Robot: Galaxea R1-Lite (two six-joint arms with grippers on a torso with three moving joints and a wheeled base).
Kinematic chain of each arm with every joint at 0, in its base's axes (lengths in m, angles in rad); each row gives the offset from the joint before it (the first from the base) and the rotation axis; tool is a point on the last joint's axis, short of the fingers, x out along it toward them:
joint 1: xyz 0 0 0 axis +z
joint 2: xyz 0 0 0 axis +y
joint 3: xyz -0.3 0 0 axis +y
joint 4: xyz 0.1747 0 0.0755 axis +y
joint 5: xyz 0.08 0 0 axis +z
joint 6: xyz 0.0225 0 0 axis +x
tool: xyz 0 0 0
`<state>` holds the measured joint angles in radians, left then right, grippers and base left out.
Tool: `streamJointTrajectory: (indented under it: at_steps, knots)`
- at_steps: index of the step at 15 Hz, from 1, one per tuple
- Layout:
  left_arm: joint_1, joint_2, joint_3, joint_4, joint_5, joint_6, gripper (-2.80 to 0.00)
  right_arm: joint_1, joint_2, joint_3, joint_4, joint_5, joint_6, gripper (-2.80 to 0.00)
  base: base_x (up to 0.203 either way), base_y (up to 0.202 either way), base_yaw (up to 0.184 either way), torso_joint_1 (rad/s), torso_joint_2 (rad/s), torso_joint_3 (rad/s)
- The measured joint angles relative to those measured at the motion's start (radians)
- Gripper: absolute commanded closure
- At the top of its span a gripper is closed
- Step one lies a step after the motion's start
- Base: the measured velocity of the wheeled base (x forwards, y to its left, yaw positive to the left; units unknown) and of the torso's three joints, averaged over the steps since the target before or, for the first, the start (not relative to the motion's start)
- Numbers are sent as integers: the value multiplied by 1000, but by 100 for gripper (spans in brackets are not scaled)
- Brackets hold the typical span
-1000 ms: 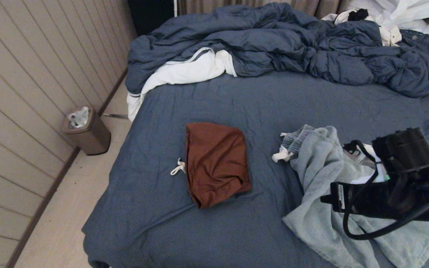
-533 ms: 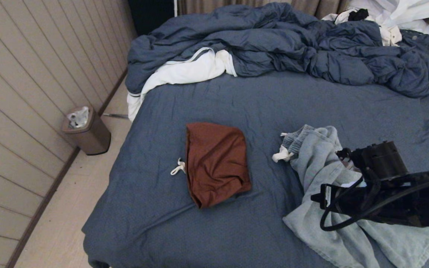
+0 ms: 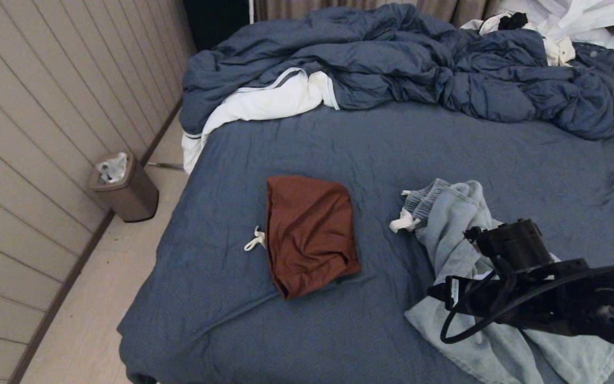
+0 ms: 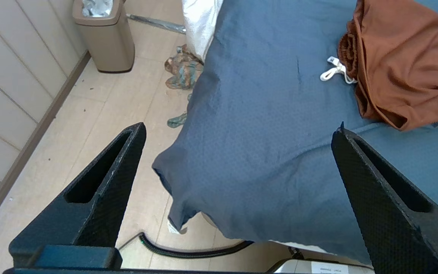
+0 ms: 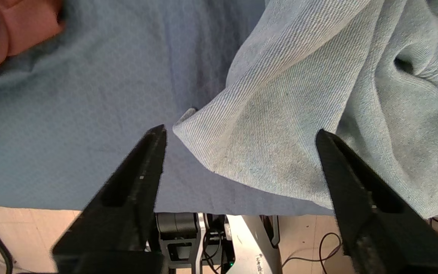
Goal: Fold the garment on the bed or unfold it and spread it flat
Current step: Fold the blue shorts
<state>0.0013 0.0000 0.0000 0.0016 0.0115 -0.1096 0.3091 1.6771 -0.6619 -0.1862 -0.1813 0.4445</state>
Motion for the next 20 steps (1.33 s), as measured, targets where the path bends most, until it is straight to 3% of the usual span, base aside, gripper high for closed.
streamJointTrajectory:
  at_steps: [7, 8, 9, 20]
  knots:
    - [0, 0, 0, 0, 0, 0, -280, 16, 74, 6, -53, -13, 5, -280, 0, 0, 0, 0, 0, 0]
    - [0, 0, 0, 0, 0, 0, -280, 21, 88, 8, -58, -16, 5, -124, 0, 0, 0, 0, 0, 0]
    - [0, 0, 0, 0, 0, 0, -280, 26, 100, 9, -62, -17, 5, 0, 0, 0, 0, 0, 0, 0]
    - [0, 0, 0, 0, 0, 0, -280, 67, 122, 32, -64, -29, -4, 0, 0, 0, 0, 0, 0, 0]
